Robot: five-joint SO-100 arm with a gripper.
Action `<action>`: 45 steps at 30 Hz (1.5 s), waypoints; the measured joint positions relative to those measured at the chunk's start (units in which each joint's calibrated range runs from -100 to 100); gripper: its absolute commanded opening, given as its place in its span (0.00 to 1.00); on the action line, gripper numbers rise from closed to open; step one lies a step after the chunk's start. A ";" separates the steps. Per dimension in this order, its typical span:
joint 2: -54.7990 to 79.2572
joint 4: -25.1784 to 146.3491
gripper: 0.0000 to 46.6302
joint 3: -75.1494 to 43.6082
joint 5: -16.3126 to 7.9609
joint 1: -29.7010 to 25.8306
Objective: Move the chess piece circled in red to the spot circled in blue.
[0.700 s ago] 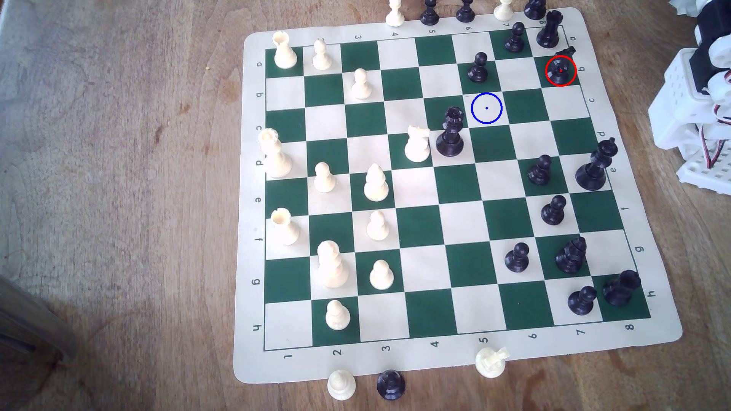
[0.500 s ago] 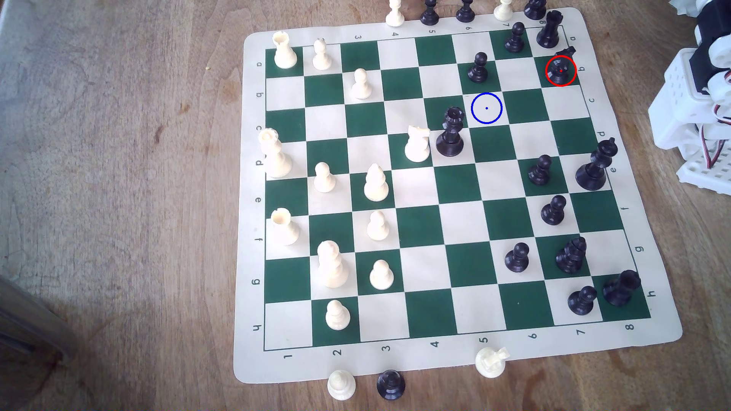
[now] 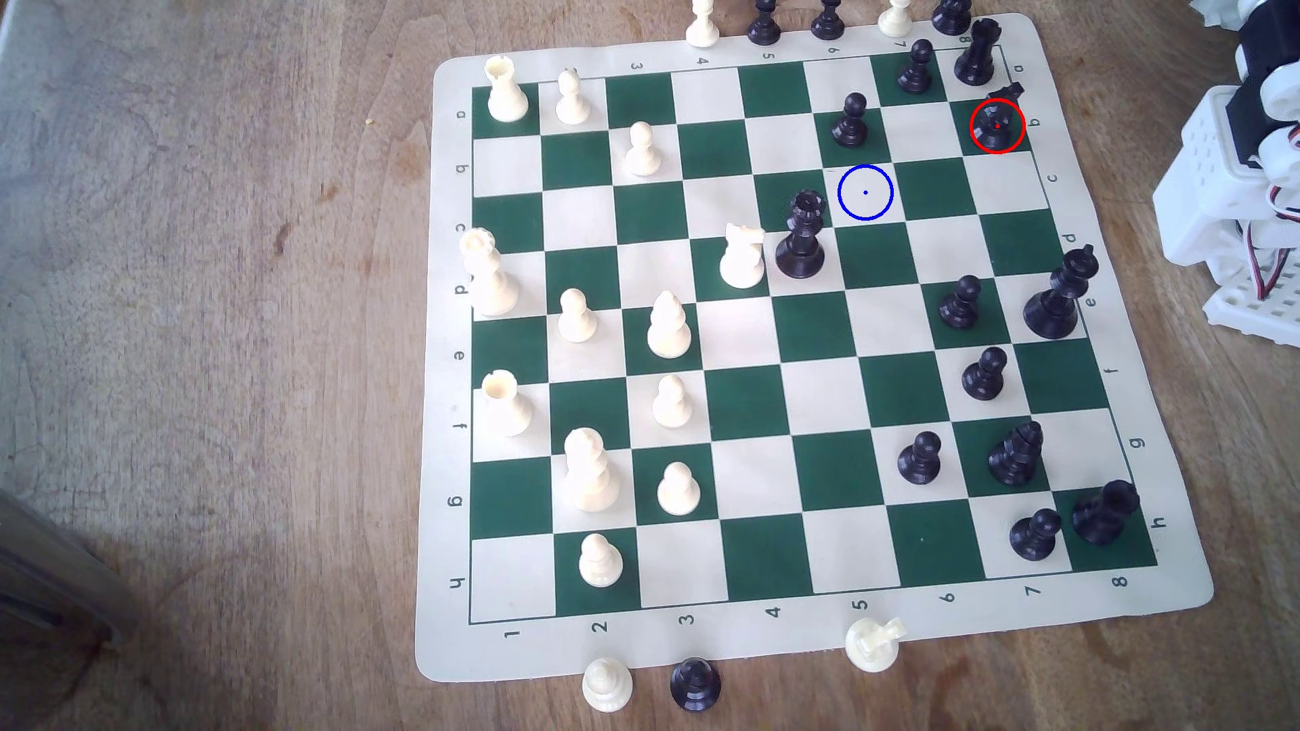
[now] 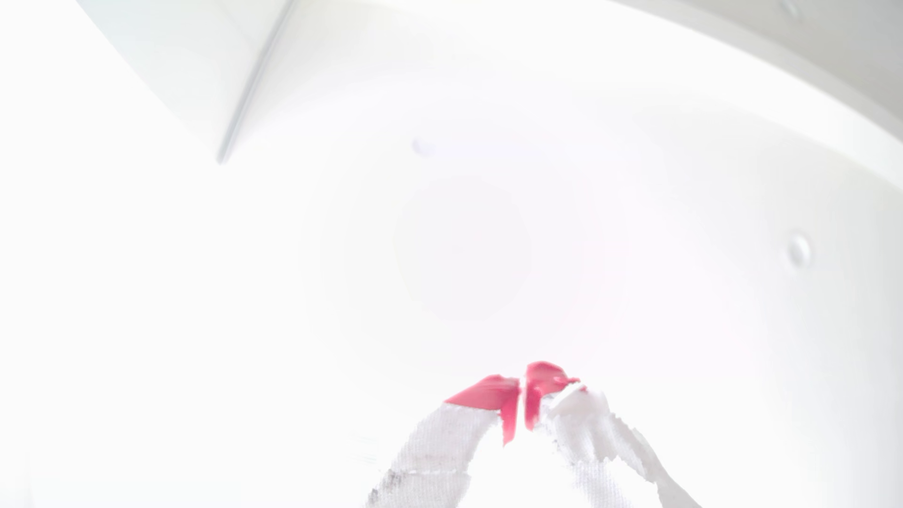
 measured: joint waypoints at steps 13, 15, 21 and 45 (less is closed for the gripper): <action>-0.08 48.29 0.00 0.00 6.20 0.37; -0.08 57.93 0.01 0.00 6.35 2.58; 0.34 103.90 0.07 -10.75 1.37 13.79; 49.35 172.43 0.09 -53.05 -2.44 21.17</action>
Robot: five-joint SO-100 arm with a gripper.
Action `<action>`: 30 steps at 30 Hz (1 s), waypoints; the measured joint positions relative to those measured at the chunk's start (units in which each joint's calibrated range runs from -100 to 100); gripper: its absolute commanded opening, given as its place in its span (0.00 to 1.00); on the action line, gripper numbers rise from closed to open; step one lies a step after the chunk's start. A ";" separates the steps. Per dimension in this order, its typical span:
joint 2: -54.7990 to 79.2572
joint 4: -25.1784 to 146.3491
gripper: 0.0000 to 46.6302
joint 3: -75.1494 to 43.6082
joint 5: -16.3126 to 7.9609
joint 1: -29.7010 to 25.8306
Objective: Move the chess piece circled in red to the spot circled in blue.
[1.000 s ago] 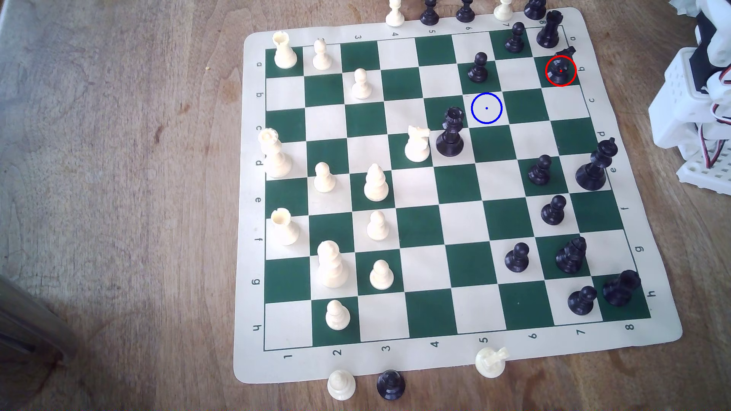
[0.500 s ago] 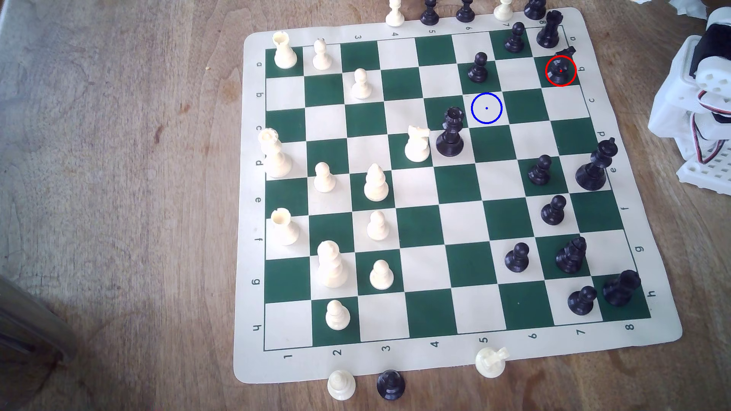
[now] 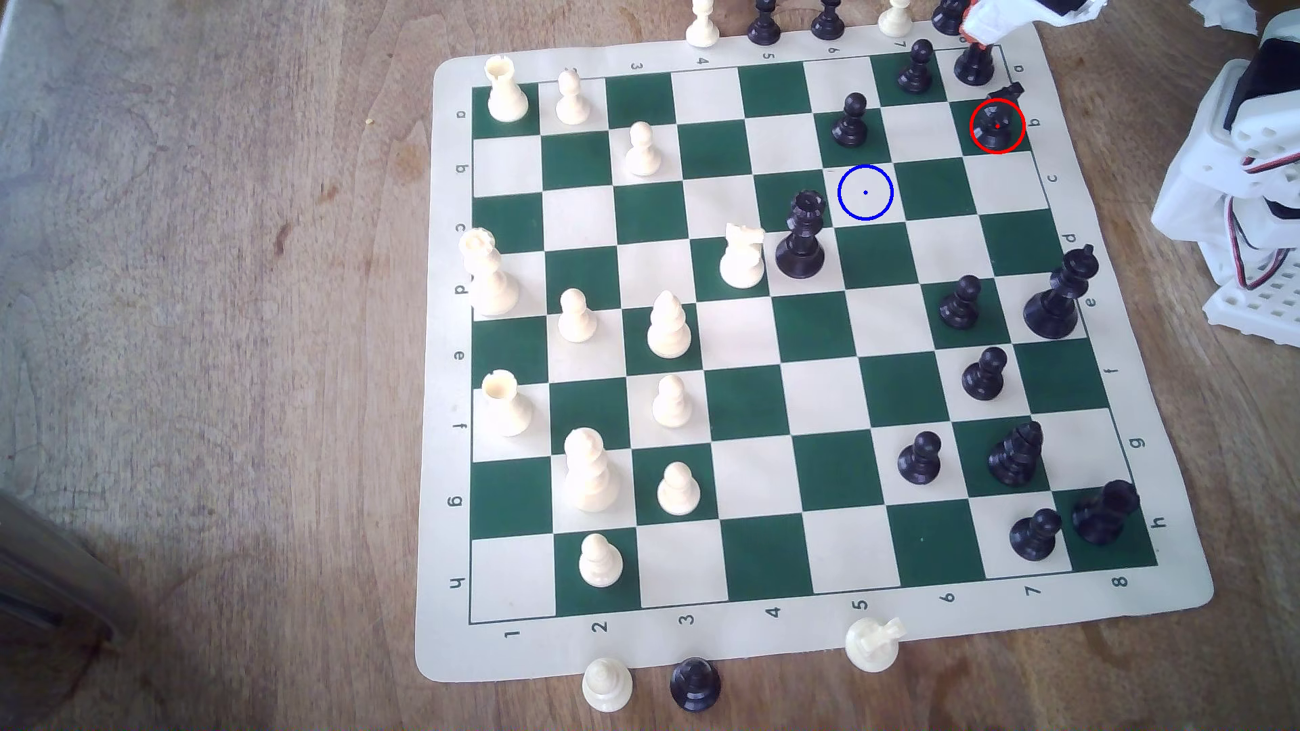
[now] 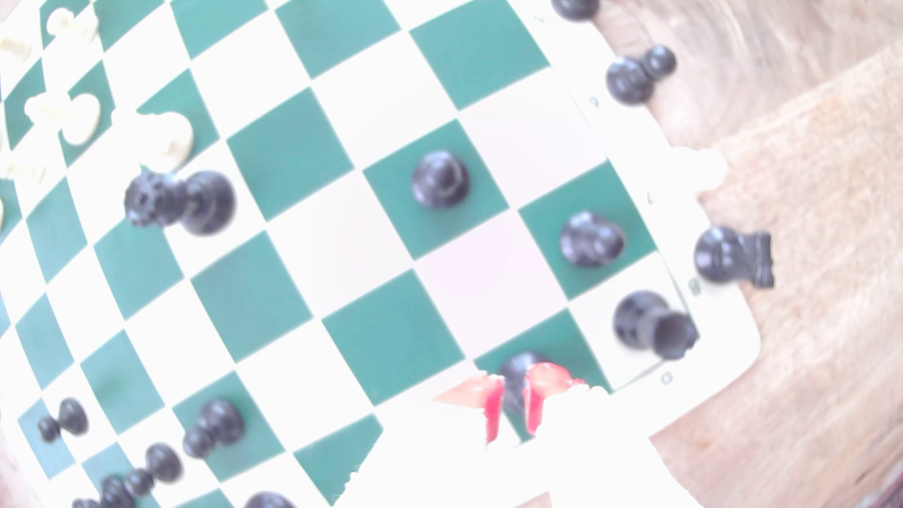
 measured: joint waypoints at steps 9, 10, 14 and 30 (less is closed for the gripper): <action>2.76 1.20 0.14 0.90 3.08 3.76; 3.27 1.20 0.16 2.62 3.52 4.35; 3.35 1.12 0.21 5.78 4.15 4.87; 5.87 -8.84 0.26 14.37 4.79 6.12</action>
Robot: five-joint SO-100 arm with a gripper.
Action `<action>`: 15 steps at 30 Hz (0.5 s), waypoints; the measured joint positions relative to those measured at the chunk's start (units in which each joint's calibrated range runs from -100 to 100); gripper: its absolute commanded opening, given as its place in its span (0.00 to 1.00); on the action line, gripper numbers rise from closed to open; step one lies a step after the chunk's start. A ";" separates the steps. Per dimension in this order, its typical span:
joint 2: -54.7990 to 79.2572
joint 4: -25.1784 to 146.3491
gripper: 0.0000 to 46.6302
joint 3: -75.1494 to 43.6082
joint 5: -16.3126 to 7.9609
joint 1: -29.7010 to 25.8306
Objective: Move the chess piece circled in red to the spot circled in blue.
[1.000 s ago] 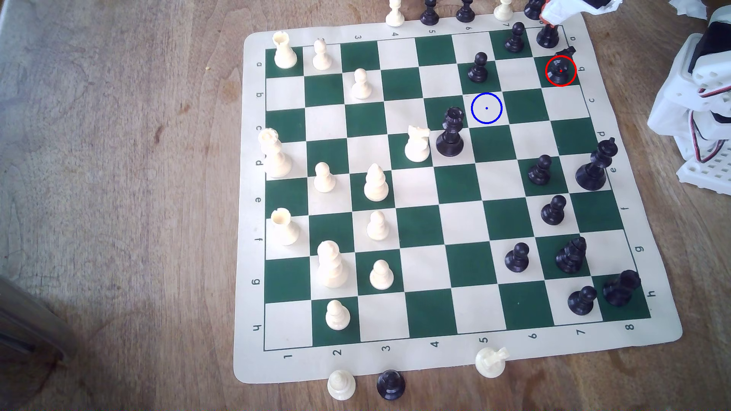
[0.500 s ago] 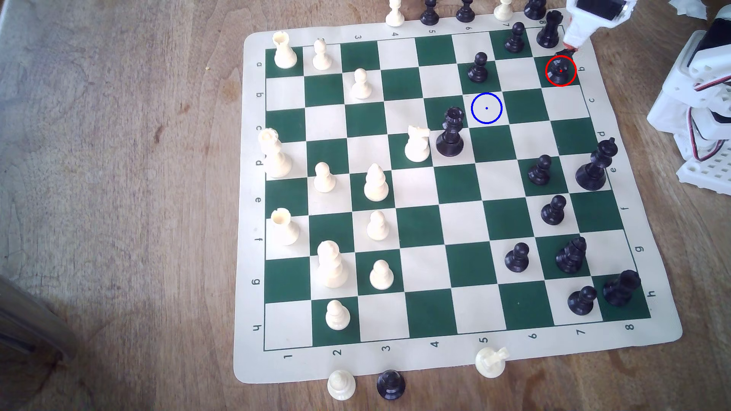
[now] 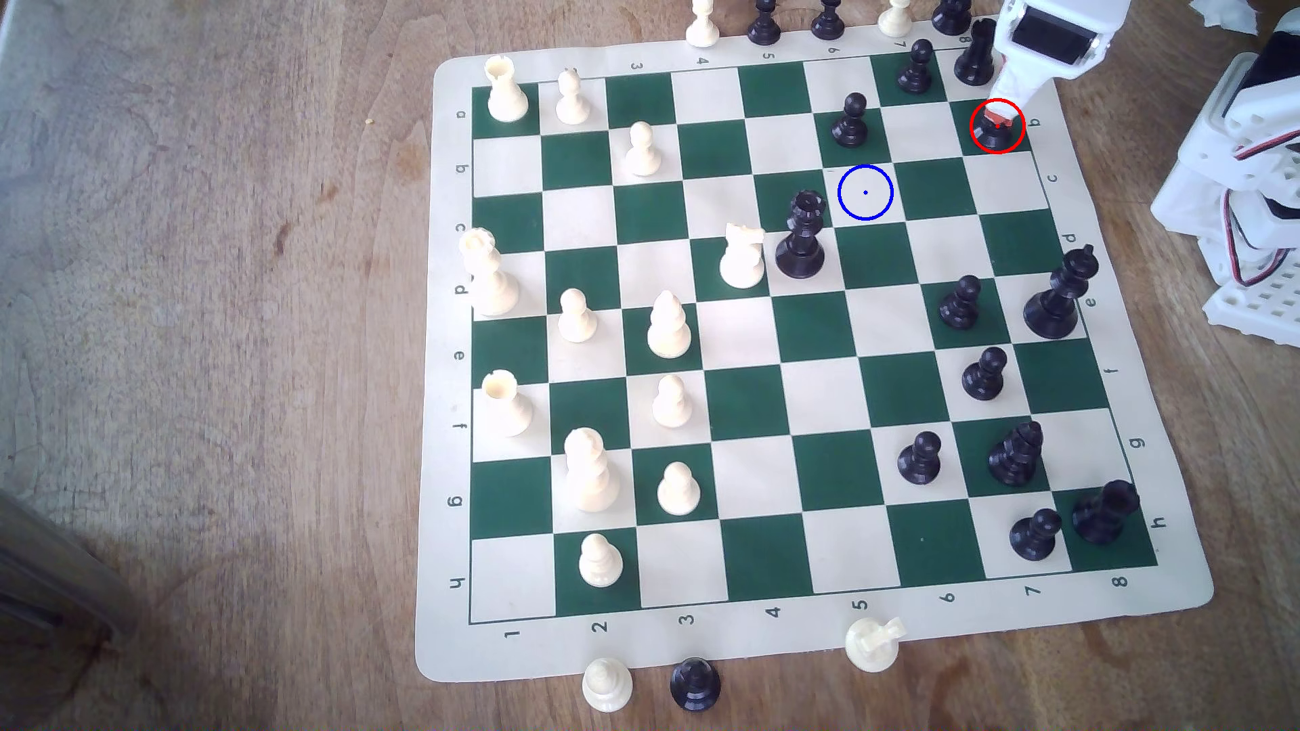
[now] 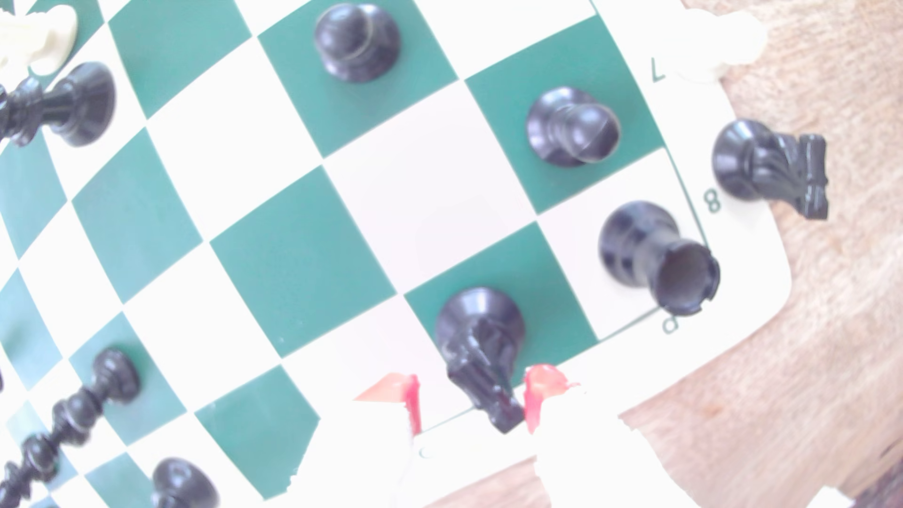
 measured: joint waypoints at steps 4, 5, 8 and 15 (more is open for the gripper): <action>0.67 -3.35 0.26 1.08 0.73 1.62; 0.67 -3.67 0.25 1.08 0.83 1.84; 1.34 -3.98 0.24 1.63 1.12 2.36; 1.42 -3.98 0.21 2.98 1.32 2.36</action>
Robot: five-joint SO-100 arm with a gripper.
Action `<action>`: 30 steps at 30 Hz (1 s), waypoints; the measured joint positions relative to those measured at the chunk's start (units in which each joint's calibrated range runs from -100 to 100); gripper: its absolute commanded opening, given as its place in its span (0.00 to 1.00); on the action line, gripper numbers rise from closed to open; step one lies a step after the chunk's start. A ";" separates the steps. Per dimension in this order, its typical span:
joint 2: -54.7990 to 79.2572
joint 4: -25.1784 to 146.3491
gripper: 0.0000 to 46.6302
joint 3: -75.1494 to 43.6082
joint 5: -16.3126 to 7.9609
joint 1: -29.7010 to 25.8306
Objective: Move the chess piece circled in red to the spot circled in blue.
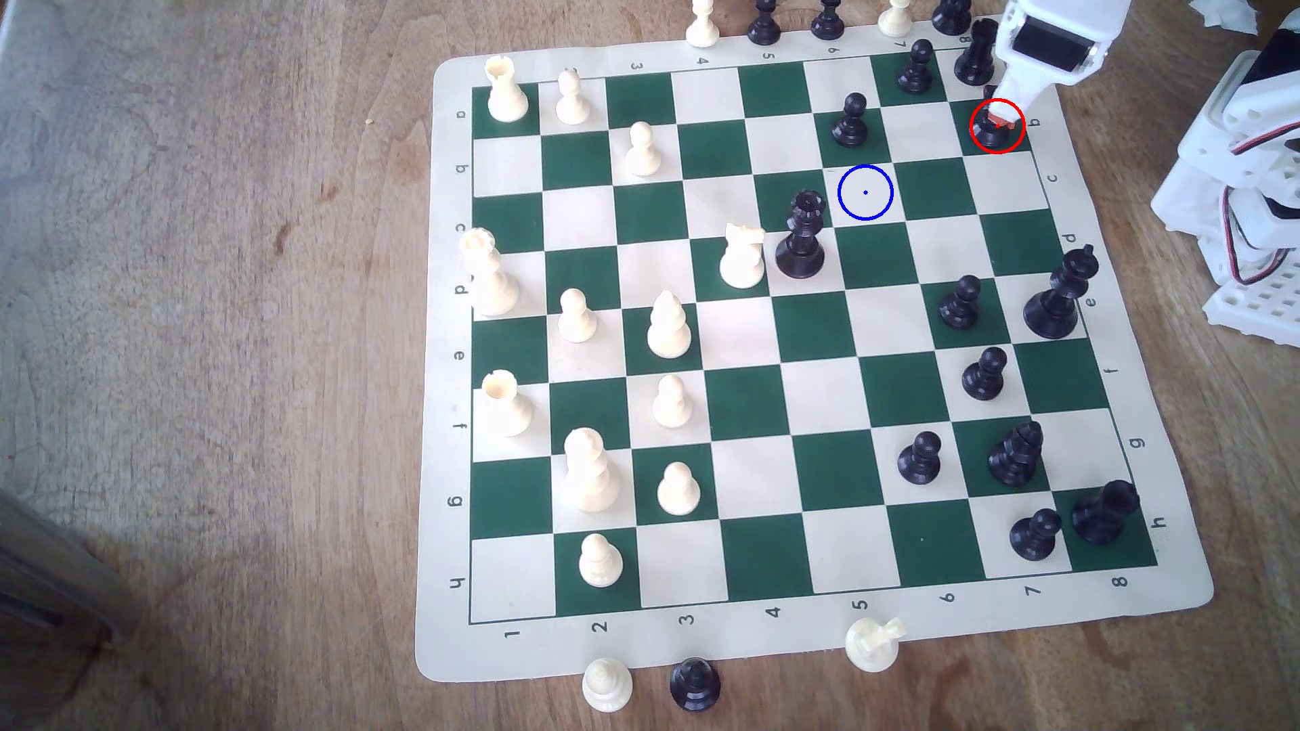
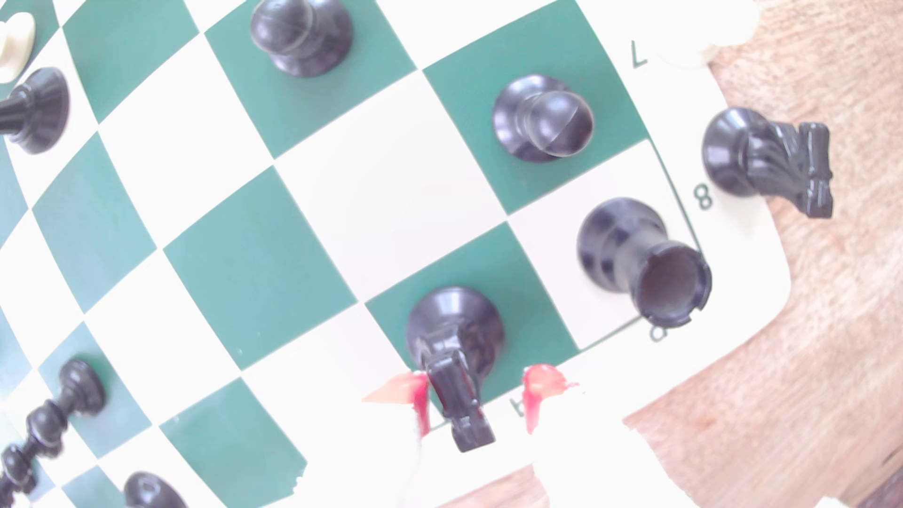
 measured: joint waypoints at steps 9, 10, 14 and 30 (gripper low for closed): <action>0.00 -0.80 0.19 0.00 -0.34 -0.66; 0.00 -0.80 0.19 0.00 -0.39 -0.74; 0.00 -1.59 0.11 0.00 -0.68 -0.88; 0.00 0.32 0.00 -0.09 -0.93 -1.84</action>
